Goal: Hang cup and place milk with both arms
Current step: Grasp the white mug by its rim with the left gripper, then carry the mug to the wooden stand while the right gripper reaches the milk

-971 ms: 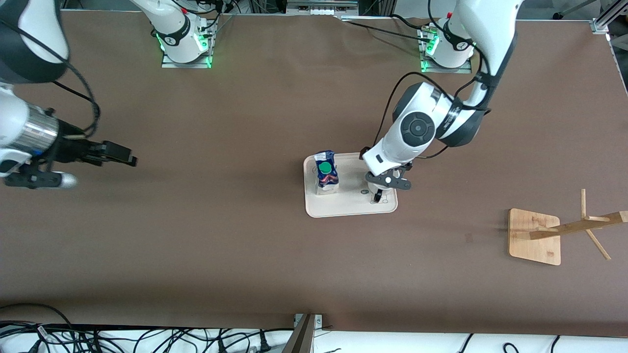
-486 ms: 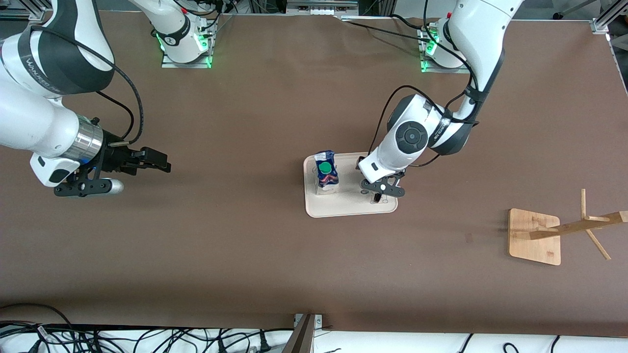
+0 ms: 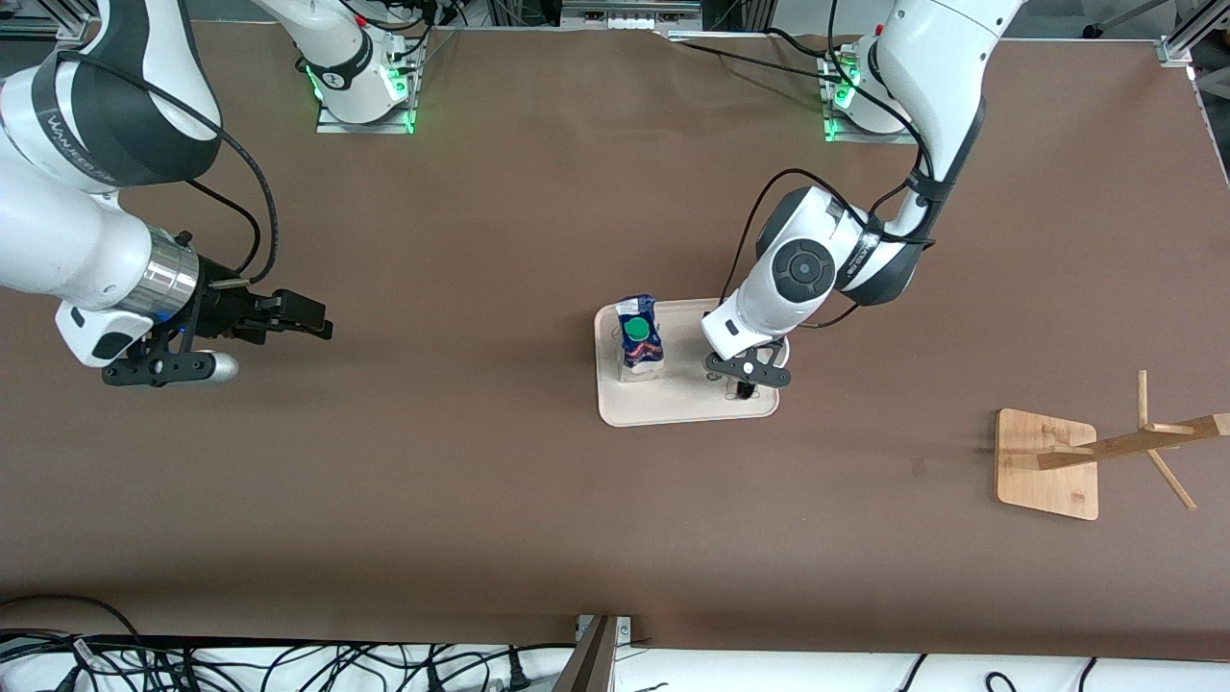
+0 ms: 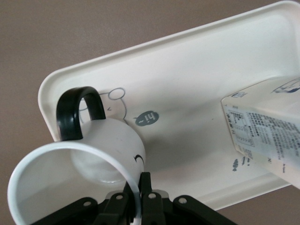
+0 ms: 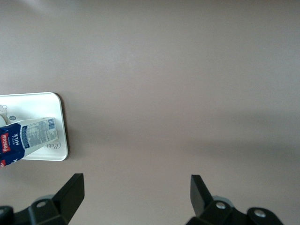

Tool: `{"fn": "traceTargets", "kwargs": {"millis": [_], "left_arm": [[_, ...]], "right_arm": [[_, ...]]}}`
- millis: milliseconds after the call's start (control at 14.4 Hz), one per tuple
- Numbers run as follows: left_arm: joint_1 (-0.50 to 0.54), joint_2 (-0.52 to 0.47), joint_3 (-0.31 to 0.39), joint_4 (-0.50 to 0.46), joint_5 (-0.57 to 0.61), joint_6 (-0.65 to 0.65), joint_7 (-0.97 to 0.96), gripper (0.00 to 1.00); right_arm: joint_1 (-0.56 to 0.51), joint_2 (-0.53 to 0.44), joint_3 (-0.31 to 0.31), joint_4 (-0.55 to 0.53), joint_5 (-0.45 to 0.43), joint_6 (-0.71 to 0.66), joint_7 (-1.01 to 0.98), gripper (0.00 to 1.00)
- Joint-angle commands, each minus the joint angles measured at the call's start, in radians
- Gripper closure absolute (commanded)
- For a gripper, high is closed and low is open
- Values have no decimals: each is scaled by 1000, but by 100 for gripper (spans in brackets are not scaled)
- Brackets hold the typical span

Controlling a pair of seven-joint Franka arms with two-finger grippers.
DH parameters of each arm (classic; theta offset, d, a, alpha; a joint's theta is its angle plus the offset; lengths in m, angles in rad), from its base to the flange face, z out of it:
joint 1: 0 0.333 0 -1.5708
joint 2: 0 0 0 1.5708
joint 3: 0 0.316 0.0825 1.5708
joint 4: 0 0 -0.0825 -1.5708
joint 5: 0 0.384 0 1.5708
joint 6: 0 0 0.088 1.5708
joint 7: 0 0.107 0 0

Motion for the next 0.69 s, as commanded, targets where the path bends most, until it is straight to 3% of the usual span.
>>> {"fn": "traceTargets", "kwargs": {"millis": [0, 139, 416, 624], "left_arm": [[2, -34, 11, -1, 12, -7, -5, 100], [33, -87, 17, -1, 12, -42, -5, 100], [192, -248, 28, 26, 11, -193, -3, 100], [238, -305, 118, 116, 12, -315, 24, 100]], "right_arm": [[48, 29, -2, 15, 22, 35, 83, 0], [94, 50, -2, 15, 19, 89, 152, 0], [194, 107, -2, 15, 13, 224, 307, 0], [272, 149, -3, 15, 8, 328, 451, 0]]}}
